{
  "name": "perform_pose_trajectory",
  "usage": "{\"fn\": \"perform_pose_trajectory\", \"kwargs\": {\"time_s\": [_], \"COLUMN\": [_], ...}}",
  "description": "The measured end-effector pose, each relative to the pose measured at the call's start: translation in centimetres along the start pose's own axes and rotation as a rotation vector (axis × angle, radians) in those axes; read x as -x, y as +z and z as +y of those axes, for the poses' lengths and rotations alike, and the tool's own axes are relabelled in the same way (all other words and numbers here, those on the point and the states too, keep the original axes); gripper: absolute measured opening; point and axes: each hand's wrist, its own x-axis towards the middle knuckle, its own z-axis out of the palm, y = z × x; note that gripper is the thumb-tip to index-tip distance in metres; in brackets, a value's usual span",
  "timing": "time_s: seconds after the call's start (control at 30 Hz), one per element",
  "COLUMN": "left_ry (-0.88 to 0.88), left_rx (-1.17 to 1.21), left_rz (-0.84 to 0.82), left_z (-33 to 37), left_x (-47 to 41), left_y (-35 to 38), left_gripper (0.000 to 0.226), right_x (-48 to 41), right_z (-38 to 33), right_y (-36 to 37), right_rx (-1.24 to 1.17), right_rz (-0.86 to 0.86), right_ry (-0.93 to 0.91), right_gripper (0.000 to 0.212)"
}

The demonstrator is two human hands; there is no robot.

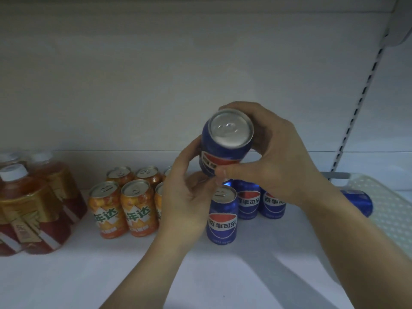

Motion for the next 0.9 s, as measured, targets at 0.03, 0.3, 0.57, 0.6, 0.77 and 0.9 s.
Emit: {"fn": "perform_pose_trajectory", "kwargs": {"time_s": [0.03, 0.3, 0.57, 0.6, 0.77, 0.9], "left_ry": [0.004, 0.058, -0.012, -0.045, 0.000, 0.206], "left_rx": [-0.019, -0.060, 0.159, 0.219, 0.288, 0.039], "left_rz": [0.029, 0.083, -0.064, -0.104, -0.042, 0.096], "left_z": [-0.2, -0.6, -0.2, 0.0, 1.8, 3.3], "left_x": [-0.1, -0.4, -0.5, -0.5, 0.1, 1.0], "left_y": [-0.1, -0.7, -1.5, -1.7, -1.5, -0.6], "left_gripper": [0.061, 0.058, 0.074, 0.077, 0.077, 0.074], "right_x": [0.1, 0.4, 0.5, 0.5, 0.3, 0.0], "right_z": [0.0, -1.1, -1.7, -1.5, -0.6, 0.5], "right_y": [0.4, 1.6, 1.0, 0.7, -0.1, 0.1], "right_rx": [0.018, 0.218, 0.108, 0.040, -0.208, -0.152], "right_rz": [-0.002, -0.022, 0.001, 0.011, 0.012, 0.113], "right_ry": [-0.025, -0.095, -0.127, -0.122, 0.091, 0.391], "right_gripper": [0.081, 0.071, 0.076, 0.079, 0.057, 0.044]}}
